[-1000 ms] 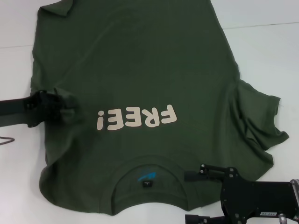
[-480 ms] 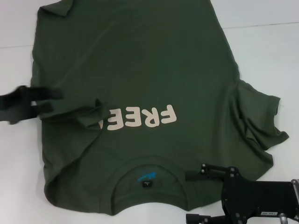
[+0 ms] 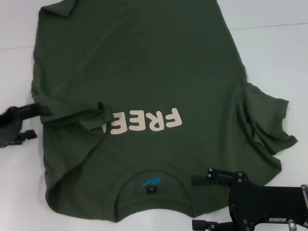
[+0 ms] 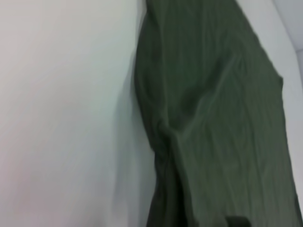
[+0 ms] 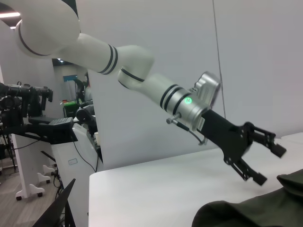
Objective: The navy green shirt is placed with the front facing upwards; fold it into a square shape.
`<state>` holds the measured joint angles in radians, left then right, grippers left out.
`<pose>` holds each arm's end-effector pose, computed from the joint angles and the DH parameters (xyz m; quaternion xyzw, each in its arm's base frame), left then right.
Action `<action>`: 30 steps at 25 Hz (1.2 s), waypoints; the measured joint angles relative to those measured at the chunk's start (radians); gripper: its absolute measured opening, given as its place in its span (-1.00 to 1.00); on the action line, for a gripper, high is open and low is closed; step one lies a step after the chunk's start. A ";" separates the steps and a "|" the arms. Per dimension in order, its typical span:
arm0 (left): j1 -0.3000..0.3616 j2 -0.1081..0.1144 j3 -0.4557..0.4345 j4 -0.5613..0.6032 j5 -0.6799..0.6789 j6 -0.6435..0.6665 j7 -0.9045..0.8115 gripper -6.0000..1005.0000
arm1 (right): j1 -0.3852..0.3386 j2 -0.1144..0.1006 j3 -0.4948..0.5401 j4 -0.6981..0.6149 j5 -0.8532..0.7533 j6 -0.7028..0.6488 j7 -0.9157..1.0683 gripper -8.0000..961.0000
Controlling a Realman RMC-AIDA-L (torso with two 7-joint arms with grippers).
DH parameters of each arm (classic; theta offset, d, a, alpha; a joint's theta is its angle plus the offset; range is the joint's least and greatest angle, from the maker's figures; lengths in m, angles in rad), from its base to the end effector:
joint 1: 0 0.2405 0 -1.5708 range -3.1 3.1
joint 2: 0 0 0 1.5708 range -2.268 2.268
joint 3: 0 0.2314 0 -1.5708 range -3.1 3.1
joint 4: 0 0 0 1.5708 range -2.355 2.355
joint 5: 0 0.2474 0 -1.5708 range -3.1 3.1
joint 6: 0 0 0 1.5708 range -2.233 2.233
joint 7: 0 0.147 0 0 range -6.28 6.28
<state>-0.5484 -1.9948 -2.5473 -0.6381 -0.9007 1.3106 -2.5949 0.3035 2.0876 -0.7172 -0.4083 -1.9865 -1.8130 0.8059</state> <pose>-0.3290 0.3740 0.0474 -0.6267 -0.7353 -0.2082 0.1523 0.3076 0.2210 -0.0354 -0.9361 0.1033 0.3288 0.0704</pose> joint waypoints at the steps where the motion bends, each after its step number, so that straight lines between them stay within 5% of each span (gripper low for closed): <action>1: -0.005 -0.005 0.007 0.013 0.000 -0.010 0.001 0.83 | 0.000 0.000 0.000 0.000 0.000 0.000 0.000 0.84; 14: -0.075 -0.041 0.042 0.032 0.000 -0.062 0.013 0.88 | -0.022 -0.001 0.003 0.003 0.000 0.000 -0.026 0.84; 23: -0.095 -0.039 0.081 0.044 0.001 -0.101 0.001 0.88 | -0.026 -0.001 0.002 0.000 0.000 0.001 -0.027 0.84; 30: -0.062 -0.008 0.087 0.000 0.003 -0.049 -0.062 0.88 | -0.023 -0.001 0.002 -0.003 0.001 0.001 -0.026 0.84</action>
<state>-0.6108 -2.0026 -2.4600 -0.6380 -0.8980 1.2621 -2.6569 0.2808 2.0861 -0.7148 -0.4112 -1.9854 -1.8121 0.7803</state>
